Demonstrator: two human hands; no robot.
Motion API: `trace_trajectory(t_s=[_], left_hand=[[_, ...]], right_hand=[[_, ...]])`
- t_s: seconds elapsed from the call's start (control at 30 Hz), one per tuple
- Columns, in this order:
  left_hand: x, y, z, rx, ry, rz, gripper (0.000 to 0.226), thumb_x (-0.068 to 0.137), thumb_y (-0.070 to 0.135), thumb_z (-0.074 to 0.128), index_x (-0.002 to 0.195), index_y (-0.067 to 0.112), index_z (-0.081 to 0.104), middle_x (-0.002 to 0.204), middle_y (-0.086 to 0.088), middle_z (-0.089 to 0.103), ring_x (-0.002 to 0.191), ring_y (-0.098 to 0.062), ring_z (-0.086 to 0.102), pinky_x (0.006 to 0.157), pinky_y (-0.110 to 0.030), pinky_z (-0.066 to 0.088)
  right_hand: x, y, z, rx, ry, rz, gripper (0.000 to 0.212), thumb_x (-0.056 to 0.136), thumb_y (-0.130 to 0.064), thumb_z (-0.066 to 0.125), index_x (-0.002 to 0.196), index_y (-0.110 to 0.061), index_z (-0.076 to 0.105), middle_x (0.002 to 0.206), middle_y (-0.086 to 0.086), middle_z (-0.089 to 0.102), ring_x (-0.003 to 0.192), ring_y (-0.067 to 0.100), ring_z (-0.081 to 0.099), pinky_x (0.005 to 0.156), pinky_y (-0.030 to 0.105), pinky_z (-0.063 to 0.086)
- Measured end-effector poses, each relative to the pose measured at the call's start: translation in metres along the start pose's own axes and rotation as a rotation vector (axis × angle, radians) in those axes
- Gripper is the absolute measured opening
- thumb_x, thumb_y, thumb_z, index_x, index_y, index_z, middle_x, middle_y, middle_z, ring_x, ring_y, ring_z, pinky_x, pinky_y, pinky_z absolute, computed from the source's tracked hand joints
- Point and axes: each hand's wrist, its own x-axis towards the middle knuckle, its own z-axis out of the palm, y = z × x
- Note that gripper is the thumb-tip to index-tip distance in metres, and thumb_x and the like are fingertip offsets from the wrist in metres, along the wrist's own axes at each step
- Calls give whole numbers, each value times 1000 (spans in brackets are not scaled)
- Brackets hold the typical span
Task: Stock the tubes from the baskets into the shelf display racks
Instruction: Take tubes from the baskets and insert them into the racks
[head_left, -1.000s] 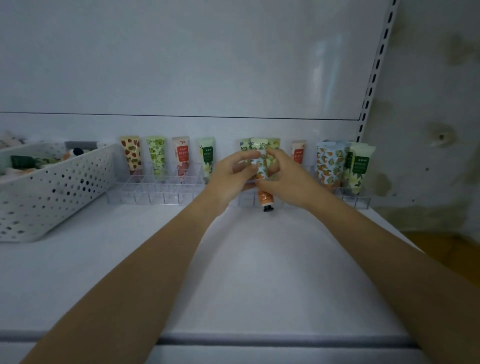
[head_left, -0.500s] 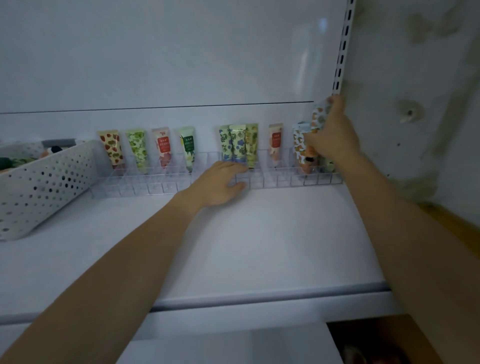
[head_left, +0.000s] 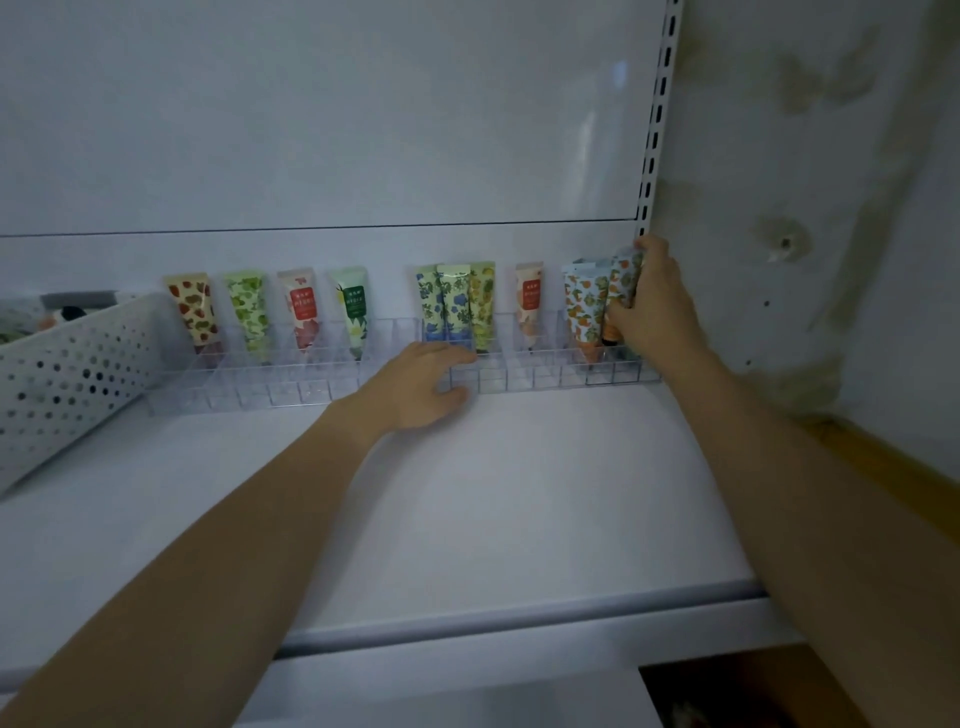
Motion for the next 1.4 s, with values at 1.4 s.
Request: trace_trajectory(t_s=[1.4], left_hand=[[-144, -245, -248, 355, -37, -512, 41, 83, 18, 68, 121, 14, 54, 120, -7, 59, 89, -16, 51, 82, -28, 40]], right_hand=[[-40, -343, 188, 203, -661, -672, 37, 98, -35, 40, 105, -7, 63, 108, 7, 63, 98, 20, 55, 81, 29, 41]])
